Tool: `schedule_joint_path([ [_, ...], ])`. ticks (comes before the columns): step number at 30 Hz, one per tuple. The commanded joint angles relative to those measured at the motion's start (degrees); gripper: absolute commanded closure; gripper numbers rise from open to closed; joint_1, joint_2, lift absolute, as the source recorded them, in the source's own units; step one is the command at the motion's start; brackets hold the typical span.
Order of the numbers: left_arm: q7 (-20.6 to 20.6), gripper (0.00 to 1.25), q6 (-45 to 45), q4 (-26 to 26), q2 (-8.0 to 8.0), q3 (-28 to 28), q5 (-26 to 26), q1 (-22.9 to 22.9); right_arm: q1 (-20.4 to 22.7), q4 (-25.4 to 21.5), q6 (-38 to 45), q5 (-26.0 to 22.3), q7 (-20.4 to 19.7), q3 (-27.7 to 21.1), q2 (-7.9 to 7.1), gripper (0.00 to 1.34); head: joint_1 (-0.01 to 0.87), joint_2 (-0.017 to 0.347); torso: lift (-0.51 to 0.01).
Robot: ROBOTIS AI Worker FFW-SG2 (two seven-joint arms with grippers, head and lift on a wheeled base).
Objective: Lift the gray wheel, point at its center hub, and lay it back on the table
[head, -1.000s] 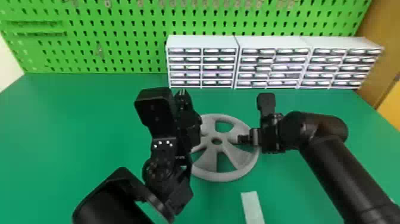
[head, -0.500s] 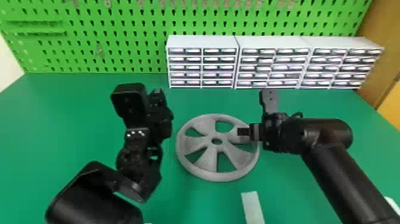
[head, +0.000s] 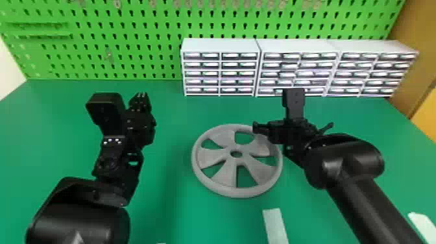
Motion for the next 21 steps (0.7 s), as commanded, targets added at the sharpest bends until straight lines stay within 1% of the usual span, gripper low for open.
schedule_joint_path([
  [1, 0.0, 1.02, -2.9, 2.7, -0.15, 1.6, -0.3, -0.4, 1.6, -1.5, -5.6, 2.2, 0.9, 0.0, 0.00, 0.22, 0.692, 0.048, -0.096],
  [4, -0.2, 0.97, -3.3, 3.7, -0.06, 2.1, -0.6, -0.7, 2.7, -2.7, -8.5, 2.9, 1.3, -0.3, 0.00, 0.22, 0.692, 0.048, -0.096],
  [8, -1.2, 0.84, -5.5, 5.5, -0.15, 2.9, -0.6, -1.1, 4.3, -4.4, -12.4, 4.9, 2.0, -0.7, 0.09, 0.22, 0.692, 0.048, -0.096],
  [13, -1.5, 0.79, -7.1, 6.7, -0.15, 3.1, -0.5, -1.2, 6.2, -5.7, -16.2, 6.2, 2.4, -1.5, 0.18, 0.22, 0.692, 0.048, -0.096],
  [14, -1.8, 0.76, -7.8, 7.1, -0.06, 3.1, -0.6, -1.2, 6.6, -6.0, -17.0, 6.5, 2.4, -1.9, 0.35, 0.22, 0.692, 0.048, -0.096],
  [17, -2.0, 0.72, -9.5, 8.1, -0.15, 3.1, -0.2, -1.2, 8.1, -6.7, -19.7, 7.0, 2.3, -2.9, 0.70, 0.22, 0.692, 0.048, -0.096],
  [21, -2.5, 0.62, -11.5, 9.5, -0.15, 3.3, 0.6, -1.3, 9.2, -7.3, -23.4, 7.0, 2.3, -3.4, 0.79, 0.22, 0.692, 0.048, -0.096],
])
